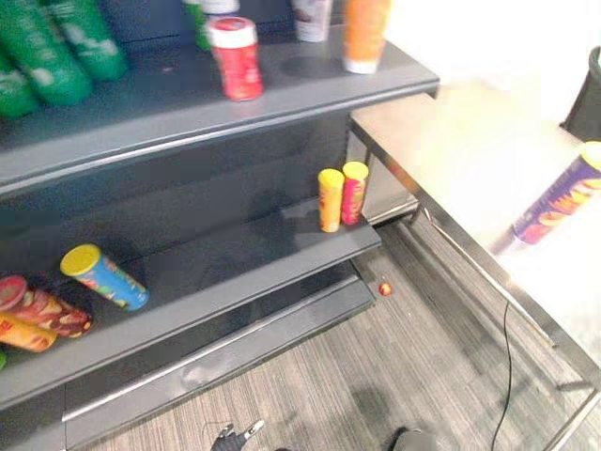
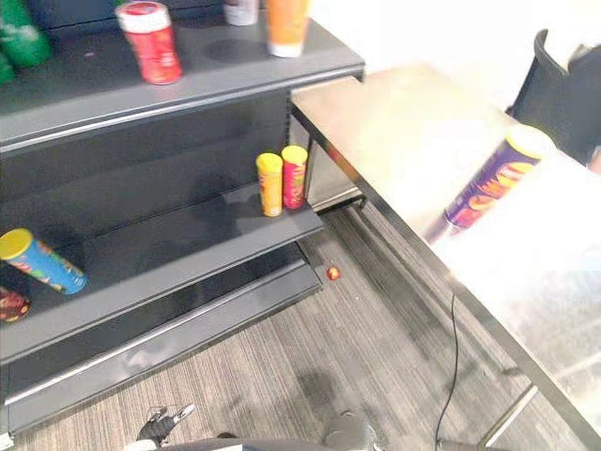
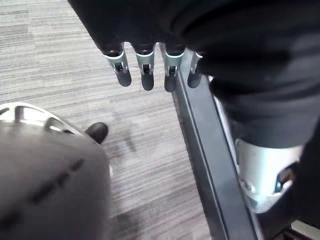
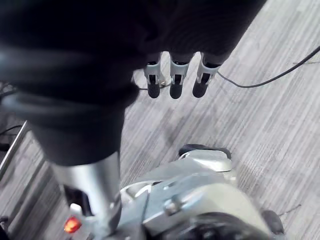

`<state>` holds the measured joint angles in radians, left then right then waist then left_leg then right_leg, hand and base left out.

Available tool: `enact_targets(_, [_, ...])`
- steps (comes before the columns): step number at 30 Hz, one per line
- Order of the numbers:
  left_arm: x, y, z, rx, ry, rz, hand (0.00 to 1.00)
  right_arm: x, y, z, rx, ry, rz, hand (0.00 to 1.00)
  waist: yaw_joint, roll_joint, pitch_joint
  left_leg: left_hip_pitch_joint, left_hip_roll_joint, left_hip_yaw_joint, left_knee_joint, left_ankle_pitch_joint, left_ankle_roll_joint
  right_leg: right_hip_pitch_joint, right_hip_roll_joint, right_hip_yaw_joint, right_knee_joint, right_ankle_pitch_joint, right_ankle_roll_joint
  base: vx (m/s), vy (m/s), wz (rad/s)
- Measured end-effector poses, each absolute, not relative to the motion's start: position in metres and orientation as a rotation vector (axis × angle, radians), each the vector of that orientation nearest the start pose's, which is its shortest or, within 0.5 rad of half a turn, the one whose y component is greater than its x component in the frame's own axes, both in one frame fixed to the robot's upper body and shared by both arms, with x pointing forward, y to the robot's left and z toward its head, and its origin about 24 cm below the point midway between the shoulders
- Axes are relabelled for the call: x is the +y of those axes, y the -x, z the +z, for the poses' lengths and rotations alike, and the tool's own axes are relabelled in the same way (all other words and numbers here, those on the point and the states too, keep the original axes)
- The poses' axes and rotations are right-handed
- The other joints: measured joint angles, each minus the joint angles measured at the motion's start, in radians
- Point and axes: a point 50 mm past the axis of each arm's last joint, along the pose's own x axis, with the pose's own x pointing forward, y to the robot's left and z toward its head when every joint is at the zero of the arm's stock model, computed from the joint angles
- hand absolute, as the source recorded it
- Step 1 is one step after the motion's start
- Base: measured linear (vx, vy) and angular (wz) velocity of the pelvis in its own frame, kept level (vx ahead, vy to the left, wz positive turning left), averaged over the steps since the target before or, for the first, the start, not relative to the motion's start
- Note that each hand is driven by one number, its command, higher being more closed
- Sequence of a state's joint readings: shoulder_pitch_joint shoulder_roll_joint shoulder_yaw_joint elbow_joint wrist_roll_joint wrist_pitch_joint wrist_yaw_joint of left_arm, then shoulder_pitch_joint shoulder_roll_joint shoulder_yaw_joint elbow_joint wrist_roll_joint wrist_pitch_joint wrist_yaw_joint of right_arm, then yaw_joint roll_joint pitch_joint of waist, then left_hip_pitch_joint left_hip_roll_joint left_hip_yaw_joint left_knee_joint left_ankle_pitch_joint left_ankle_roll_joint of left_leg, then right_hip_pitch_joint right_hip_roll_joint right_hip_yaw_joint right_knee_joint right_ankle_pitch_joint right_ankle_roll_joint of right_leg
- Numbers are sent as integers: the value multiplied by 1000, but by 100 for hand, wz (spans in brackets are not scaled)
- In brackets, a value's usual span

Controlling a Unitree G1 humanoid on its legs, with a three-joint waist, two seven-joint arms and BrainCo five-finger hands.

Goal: Put the gum and the chips on the shelf.

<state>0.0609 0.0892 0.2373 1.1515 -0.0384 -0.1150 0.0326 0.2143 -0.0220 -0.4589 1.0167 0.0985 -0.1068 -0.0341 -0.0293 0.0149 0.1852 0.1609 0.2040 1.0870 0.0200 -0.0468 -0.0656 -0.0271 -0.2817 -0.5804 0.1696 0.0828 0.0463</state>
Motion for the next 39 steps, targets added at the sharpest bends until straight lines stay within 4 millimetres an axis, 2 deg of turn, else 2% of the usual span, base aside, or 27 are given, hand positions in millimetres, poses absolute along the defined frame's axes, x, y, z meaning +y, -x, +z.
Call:
enact_targets(1, [210,-89,-162,1064,66,327,0,-226,-50,-160,1044,-234,-600,0,0,7,-1,1,1,29,-3,12,-11,2,19,2,-50,-14,20,-36,-221,-64])
enact_targets(3, [209,-93,-162,1055,91,334,0,-224,-59,-160,1023,-241,-588,0,-1,2,2,2,-2,39,1,22,-22,18,30,4,-98,-47,56,-48,-191,-30])
enact_targets(4, [206,-93,-162,1053,99,332,0,-226,-60,-159,1020,-243,-593,0,-1,-2,4,2,1,40,2,25,-25,20,35,4,-105,-54,56,-63,-170,-10])
enact_targets(6, [201,-94,-163,1053,114,324,0,-231,-61,-158,1011,-239,-605,0,-6,8,3,5,30,43,30,30,-29,23,54,5,-98,-68,42,-58,-126,-9])
enact_targets(13, [203,-99,-161,1040,117,331,0,-232,-55,-161,1039,-243,-615,0,-44,-9,18,-20,108,27,135,0,-46,-37,48,9,31,-170,27,-124,-55,-1])
enact_targets(17, [200,-102,-161,1037,126,336,0,-241,-61,-158,1022,-230,-626,0,-52,8,36,-38,121,54,162,-1,-42,-104,34,43,103,-190,11,-55,-26,-17])
enact_targets(20, [196,-102,-162,1036,156,355,0,-242,-67,-157,1005,-239,-628,0,-70,25,48,-38,134,59,193,-4,-39,-129,26,56,164,-226,5,11,-53,-10])
enact_targets(22, [198,-100,-162,1035,170,377,0,-239,-68,-158,1005,-248,-626,0,-75,26,52,-35,177,56,268,-5,-37,-131,28,66,195,-256,0,41,-101,-18])
enact_targets(23, [199,-99,-162,1029,213,416,0,-237,-68,-158,1002,-257,-629,0,-74,27,53,-34,229,44,360,-3,-34,-127,41,82,209,-271,-8,41,-116,-38])
enact_targets(24, [197,-99,-162,1025,236,431,0,-237,-69,-158,995,-268,-636,0,-74,29,53,-34,259,23,411,1,-27,-125,52,98,217,-279,-14,61,-199,-86])
enact_targets(25, [197,-95,-163,1012,286,483,0,-238,-70,-157,975,-275,-644,0,-66,33,59,-43,310,-104,517,39,28,-109,86,154,222,-295,-32,67,-171,-96])
enact_targets(26, [198,-95,-162,1003,295,495,0,-238,-70,-156,967,-272,-643,0,-60,28,64,-75,318,-196,565,67,64,-99,99,182,214,-301,-40,100,-168,-132])
enact_targets(27, [199,-98,-161,981,312,508,0,-238,-72,-155,954,-266,-638,0,-49,30,67,-134,300,-388,624,40,36,-90,109,226,192,-307,-46,96,-65,-95])
enact_targets(28, [196,-100,-160,973,323,504,0,-239,-74,-154,942,-267,-641,0,-50,34,68,-165,272,-467,638,-9,14,-88,114,251,181,-307,-43,111,-44,-102])
enact_targets(29, [195,-104,-159,952,329,494,0,-241,-74,-153,940,-261,-640,0,-49,37,70,-218,203,-600,635,-75,-4,-81,125,292,161,-303,-45,116,-30,-90])
enact_targets(30, [193,-104,-159,950,323,479,0,-240,-73,-154,946,-259,-635,0,-40,37,70,-249,138,-691,587,-107,-19,-67,144,334,139,-297,-45,124,-30,-99])
enact_targets(32, [194,-101,-159,943,333,492,0,-237,-76,-154,947,-253,-612,0,-21,37,70,-265,87,-770,456,-115,-33,-56,175,388,122,-295,-41,149,17,-119])
enact_targets(34, [193,-101,-158,931,339,494,0,-234,-80,-153,939,-250,-590,0,-10,36,69,-264,64,-815,321,-106,-41,-50,198,442,121,-293,-36,179,101,-119])
enact_targets(35, [193,-102,-158,930,336,492,0,-235,-80,-153,933,-248,-589,0,-4,33,68,-263,40,-842,245,-89,-51,-47,200,482,121,-288,-22,230,186,-101])
enact_targets(37, [190,-101,-158,936,342,488,0,-238,-77,-153,935,-240,-594,0,2,44,59,-252,3,-872,141,-1,-52,-38,201,524,124,-293,9,270,269,-82])
enact_targets(38, [192,-100,-159,939,337,492,0,-234,-75,-155,949,-251,-593,0,4,30,40,-229,-31,-870,113,33,-58,-33,174,552,127,-297,40,248,277,-43])
enact_targets(39, [193,-97,-159,948,321,488,0,-230,-72,-156,955,-260,-590,0,2,18,25,-224,-45,-866,97,31,-56,-32,160,550,109,-291,50,305,328,-30])
